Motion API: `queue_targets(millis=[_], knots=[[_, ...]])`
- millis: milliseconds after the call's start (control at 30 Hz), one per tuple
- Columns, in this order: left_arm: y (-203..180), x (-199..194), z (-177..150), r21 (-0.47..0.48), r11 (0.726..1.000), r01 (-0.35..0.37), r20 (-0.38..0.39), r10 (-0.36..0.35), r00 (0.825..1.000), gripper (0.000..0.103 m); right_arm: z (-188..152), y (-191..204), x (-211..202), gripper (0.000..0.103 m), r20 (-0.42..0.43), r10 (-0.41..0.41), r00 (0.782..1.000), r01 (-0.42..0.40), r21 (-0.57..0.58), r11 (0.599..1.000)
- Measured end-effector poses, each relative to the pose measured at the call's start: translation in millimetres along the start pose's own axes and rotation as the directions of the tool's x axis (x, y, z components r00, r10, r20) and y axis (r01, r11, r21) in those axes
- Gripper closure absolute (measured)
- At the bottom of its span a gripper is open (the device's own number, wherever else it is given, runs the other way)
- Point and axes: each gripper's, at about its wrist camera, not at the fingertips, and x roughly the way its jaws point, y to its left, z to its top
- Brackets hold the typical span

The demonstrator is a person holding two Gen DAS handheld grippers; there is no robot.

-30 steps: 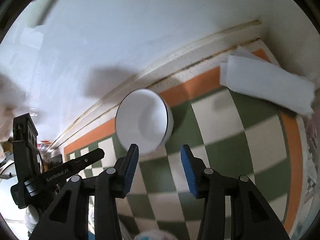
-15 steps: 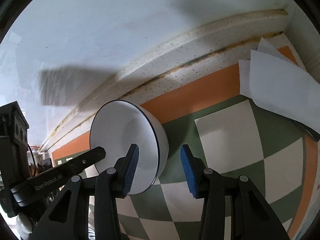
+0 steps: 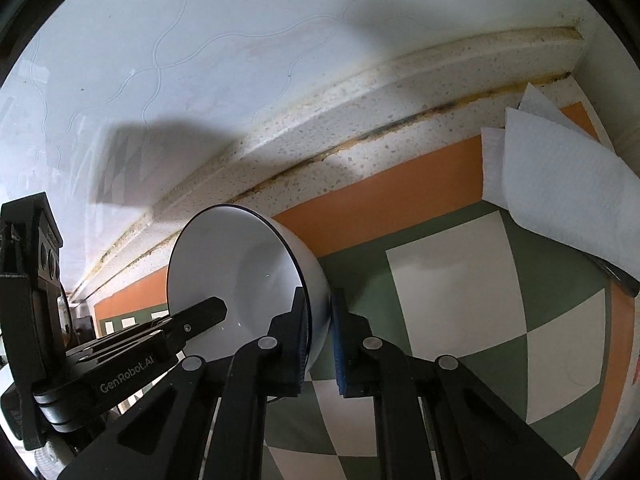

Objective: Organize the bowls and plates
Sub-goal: 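Lift the bowl stack with both grippers and lower it beside the plates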

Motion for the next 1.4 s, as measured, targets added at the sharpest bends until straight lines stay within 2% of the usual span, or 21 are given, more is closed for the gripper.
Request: queue_targets(millis=[233, 567, 800, 1100, 1267, 1400], knots=[[-6, 2, -11, 0.021, 1.0, -0.004, 0.025, 0.004, 1.0, 0.095, -6, 5, -8, 0.091, 0.0, -0.01, 1.0, 0.01, -0.009, 1.0], [-4, -51, -60, 0.086, 0.996, -0.02, 0.107, 0.011, 0.994, 0.095, -44, 28, -48, 0.091, 0.03, -0.003, 1.0, 0.005, -0.074, 0.997], [-7, -90, -106, 0.125, 0.992, -0.003, 0.157, -0.016, 0.987, 0.094, -100, 54, -85, 0.091, 0.055, 0.011, 0.998, -0.005, -0.102, 0.995], [-10, -123, -175, 0.195, 0.981, 0.016, 0.183, -0.052, 0.982, 0.094, -176, 50, -144, 0.091, 0.097, 0.018, 0.995, -0.007, -0.111, 0.994], [-4, -124, -215, 0.224, 0.974, 0.029, 0.149, -0.064, 0.987, 0.094, -217, 47, -163, 0.091, 0.111, 0.018, 0.994, -0.007, -0.103, 0.995], [2, -120, -240, 0.243, 0.969, 0.034, 0.116, -0.064, 0.991, 0.094, -251, 41, -164, 0.091, 0.088, 0.03, 0.996, -0.023, -0.079, 0.997]])
